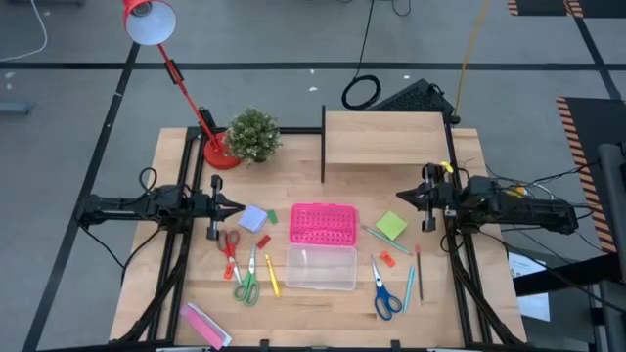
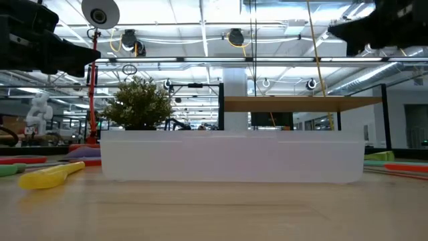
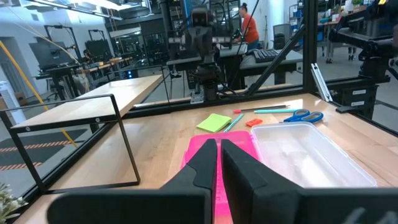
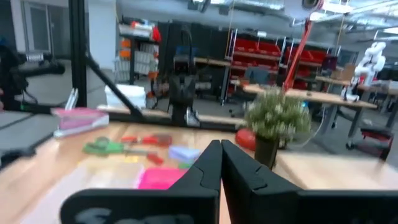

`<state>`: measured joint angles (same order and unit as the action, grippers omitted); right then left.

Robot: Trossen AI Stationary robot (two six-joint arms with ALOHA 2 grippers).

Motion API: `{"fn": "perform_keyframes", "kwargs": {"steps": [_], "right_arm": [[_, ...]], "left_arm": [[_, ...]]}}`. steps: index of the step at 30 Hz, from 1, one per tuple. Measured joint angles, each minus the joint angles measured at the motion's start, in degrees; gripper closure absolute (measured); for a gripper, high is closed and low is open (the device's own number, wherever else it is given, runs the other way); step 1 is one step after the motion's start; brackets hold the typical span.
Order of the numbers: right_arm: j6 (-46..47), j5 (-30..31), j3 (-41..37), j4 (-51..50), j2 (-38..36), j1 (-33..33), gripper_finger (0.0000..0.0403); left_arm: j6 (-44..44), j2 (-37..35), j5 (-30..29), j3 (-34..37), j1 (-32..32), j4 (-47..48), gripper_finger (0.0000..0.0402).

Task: Pack school essentials
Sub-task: Put the light blue pencil into the pink supply box

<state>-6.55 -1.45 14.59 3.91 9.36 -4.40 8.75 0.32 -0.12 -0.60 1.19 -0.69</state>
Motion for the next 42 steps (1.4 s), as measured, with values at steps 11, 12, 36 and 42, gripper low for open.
{"fn": "perform_keyframes", "kwargs": {"steps": [11, 12, 36, 42], "right_arm": [[6.2, 0.1, 21.8, -12.2, 16.6, 0.0, 0.0403], [6.3, 0.1, 23.9, -13.6, 18.0, 0.0, 0.0403], [13.4, -0.1, 62.2, -45.7, 42.8, 0.0, 0.0403], [14.0, 0.0, 65.2, -49.8, 46.2, 0.0, 0.0403]], "left_arm": [[0.0, 0.0, 0.0, 0.0, 0.0, 0.0, 0.0376], [0.0, 0.0, 0.0, 0.0, 0.0, 0.0, 0.0376], [0.0, 0.0, 0.0, 0.0, 0.0, -0.1, 0.0376], [0.0, 0.0, 0.0, 0.1, 0.0, -0.8, 0.0376]]}}
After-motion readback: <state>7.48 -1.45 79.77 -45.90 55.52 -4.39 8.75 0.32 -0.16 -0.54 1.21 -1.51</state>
